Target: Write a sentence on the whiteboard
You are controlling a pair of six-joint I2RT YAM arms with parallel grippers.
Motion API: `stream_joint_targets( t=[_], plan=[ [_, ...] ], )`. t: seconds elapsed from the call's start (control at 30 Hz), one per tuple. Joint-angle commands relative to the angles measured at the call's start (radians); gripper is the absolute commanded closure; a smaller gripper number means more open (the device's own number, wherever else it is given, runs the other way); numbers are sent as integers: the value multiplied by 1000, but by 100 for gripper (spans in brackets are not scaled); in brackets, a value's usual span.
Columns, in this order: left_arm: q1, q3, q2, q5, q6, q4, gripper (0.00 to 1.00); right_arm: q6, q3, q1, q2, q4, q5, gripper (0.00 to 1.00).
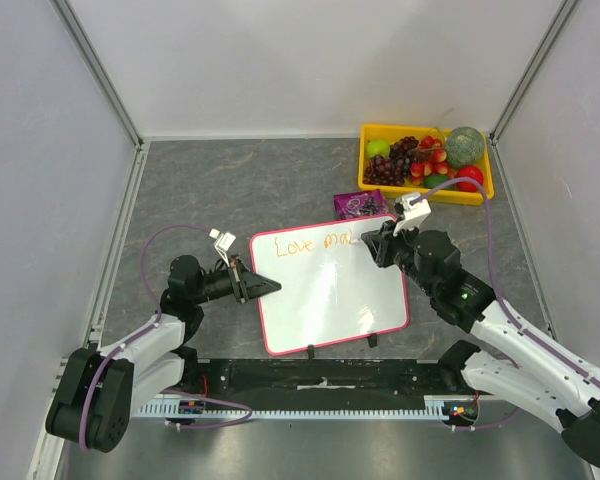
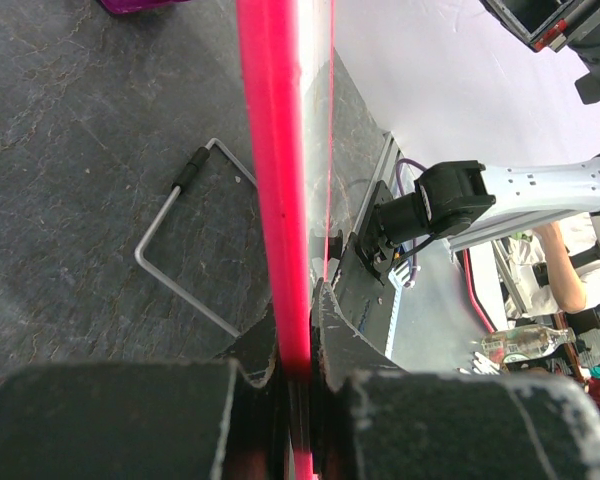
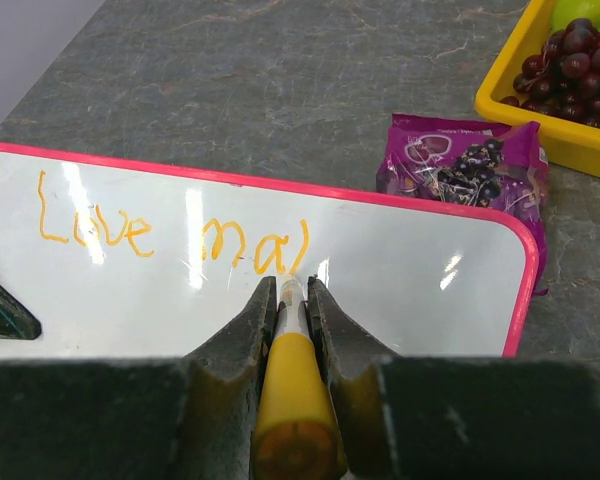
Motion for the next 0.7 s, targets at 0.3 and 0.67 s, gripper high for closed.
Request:
stream_joint_targets(
  t=[0.3, 0.67],
  plan=[
    [-8, -11, 7, -49, 176, -23, 98, -5, 45, -3, 37, -9, 54, 100],
    [-10, -13, 4, -49, 176, -26, 98, -12, 83, -3, 60, -2, 113, 100]
  ],
)
